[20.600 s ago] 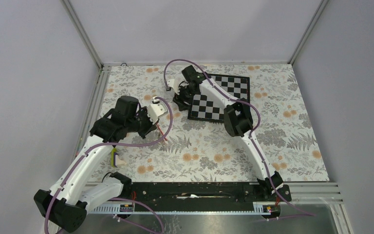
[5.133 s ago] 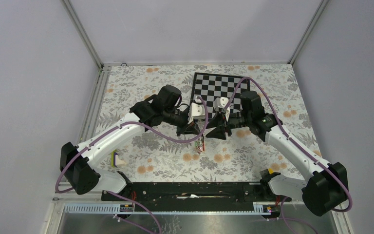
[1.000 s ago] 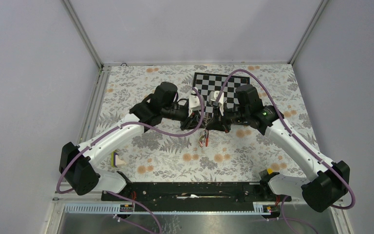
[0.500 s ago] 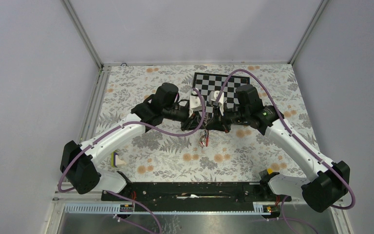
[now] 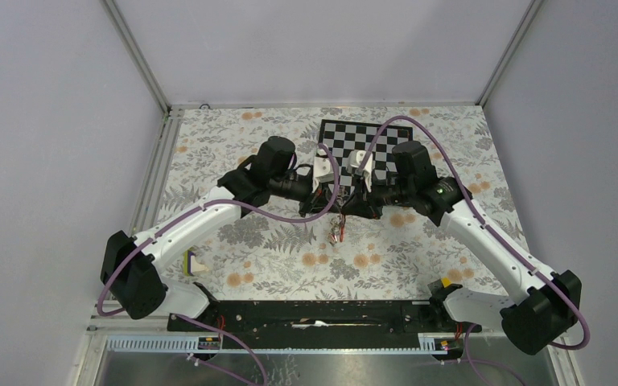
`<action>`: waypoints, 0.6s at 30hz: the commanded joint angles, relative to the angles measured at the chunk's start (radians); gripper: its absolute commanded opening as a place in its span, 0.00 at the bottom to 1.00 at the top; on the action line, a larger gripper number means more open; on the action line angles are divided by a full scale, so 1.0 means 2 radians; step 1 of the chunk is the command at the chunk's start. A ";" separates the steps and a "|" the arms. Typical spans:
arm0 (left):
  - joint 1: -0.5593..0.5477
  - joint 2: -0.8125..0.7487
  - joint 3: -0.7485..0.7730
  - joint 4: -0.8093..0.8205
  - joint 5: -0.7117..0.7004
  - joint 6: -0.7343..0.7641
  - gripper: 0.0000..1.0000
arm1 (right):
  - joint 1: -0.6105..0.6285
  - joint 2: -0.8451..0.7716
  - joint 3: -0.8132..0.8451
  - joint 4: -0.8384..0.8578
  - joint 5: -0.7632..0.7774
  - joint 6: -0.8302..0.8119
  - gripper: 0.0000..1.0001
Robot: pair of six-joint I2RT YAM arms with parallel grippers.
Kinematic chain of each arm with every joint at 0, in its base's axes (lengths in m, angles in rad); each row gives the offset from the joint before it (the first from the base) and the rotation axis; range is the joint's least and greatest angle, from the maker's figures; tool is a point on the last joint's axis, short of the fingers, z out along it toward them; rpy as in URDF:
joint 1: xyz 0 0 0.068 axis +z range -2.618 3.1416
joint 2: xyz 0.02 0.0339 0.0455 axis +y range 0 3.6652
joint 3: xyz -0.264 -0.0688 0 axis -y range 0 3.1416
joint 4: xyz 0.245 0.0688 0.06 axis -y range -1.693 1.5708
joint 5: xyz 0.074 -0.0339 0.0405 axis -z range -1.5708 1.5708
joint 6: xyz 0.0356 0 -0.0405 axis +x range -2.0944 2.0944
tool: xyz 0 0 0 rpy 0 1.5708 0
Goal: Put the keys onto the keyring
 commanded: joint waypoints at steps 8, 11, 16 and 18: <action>0.006 0.004 0.031 0.042 0.067 -0.042 0.00 | -0.028 -0.040 -0.023 0.053 -0.036 0.021 0.26; 0.008 0.001 0.027 0.048 0.070 -0.048 0.00 | -0.031 -0.042 -0.027 0.054 -0.041 0.021 0.27; 0.010 -0.001 0.027 0.053 0.075 -0.055 0.00 | -0.035 -0.040 -0.031 0.061 -0.061 0.025 0.28; 0.011 -0.001 0.028 0.058 0.078 -0.061 0.00 | -0.036 -0.038 -0.033 0.062 -0.072 0.026 0.28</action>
